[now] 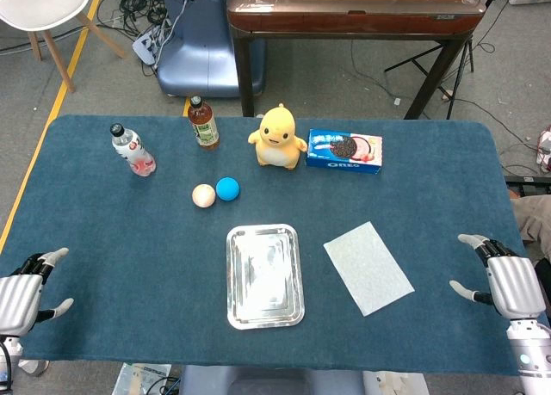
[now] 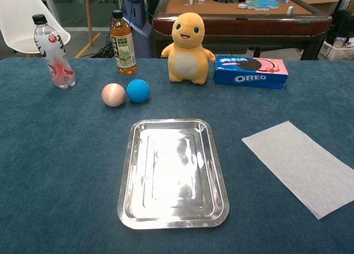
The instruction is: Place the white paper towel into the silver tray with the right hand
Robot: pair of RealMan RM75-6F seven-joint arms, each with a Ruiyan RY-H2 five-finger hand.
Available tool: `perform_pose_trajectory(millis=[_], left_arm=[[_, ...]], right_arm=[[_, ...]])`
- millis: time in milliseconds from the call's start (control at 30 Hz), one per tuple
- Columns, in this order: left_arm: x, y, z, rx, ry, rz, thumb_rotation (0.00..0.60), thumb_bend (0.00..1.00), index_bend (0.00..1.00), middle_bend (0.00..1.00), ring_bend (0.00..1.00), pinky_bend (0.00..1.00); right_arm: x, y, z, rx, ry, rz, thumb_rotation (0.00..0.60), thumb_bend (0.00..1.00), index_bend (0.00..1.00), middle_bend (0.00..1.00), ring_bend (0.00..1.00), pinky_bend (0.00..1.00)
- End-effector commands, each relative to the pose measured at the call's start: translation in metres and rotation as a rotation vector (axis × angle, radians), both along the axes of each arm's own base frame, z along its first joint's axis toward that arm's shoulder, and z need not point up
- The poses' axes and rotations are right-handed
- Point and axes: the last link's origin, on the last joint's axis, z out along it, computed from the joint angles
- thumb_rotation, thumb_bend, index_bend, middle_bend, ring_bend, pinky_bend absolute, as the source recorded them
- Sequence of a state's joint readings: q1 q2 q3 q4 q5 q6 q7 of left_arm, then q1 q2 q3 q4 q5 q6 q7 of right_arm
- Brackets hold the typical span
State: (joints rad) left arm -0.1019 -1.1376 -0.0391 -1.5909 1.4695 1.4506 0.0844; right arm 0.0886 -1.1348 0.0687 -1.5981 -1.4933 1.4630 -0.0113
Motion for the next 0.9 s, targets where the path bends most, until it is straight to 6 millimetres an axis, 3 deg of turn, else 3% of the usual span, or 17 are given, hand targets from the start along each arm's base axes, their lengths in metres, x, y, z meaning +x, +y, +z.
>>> perform_pose_trajectory(millis=[33, 400, 467, 600, 667, 900], left_arm=[[0.000, 0.000, 0.000, 0.000, -0.001, 0.000, 0.600, 0.14, 0.20, 0.27, 0.20, 0.42], [0.000, -0.003, 0.001, 0.007, -0.005, 0.004, 0.600, 0.14, 0.20, 0.27, 0.20, 0.42], [0.001, -0.003, 0.001, 0.004, -0.006, 0.000, 0.600, 0.14, 0.20, 0.27, 0.20, 0.42], [0.002, -0.003, 0.003, 0.011, -0.014, -0.007, 0.600, 0.14, 0.20, 0.27, 0.20, 0.42], [0.002, -0.002, 0.004, 0.009, -0.016, -0.004, 0.600, 0.14, 0.20, 0.27, 0.20, 0.42], [0.000, -0.003, 0.008, 0.020, -0.022, 0.003, 0.600, 0.14, 0.20, 0.27, 0.20, 0.42]], right_arm=[[0.000, 0.000, 0.000, 0.000, 0.001, -0.001, 0.600, 0.00, 0.28, 0.32, 0.31, 0.47], [-0.001, -0.004, -0.006, 0.014, 0.001, 0.009, 0.600, 0.00, 0.31, 0.38, 0.34, 0.49], [0.001, -0.003, -0.007, 0.010, 0.012, 0.024, 0.600, 0.00, 0.33, 0.46, 0.43, 0.57], [0.010, 0.002, -0.013, 0.005, 0.033, 0.086, 0.600, 0.00, 0.37, 0.69, 0.73, 0.79], [0.011, 0.004, -0.019, 0.025, 0.053, 0.112, 0.600, 0.00, 0.39, 0.78, 0.82, 0.85], [0.012, 0.009, -0.037, 0.135, 0.141, 0.168, 0.600, 0.00, 0.40, 0.99, 0.99, 0.99]])
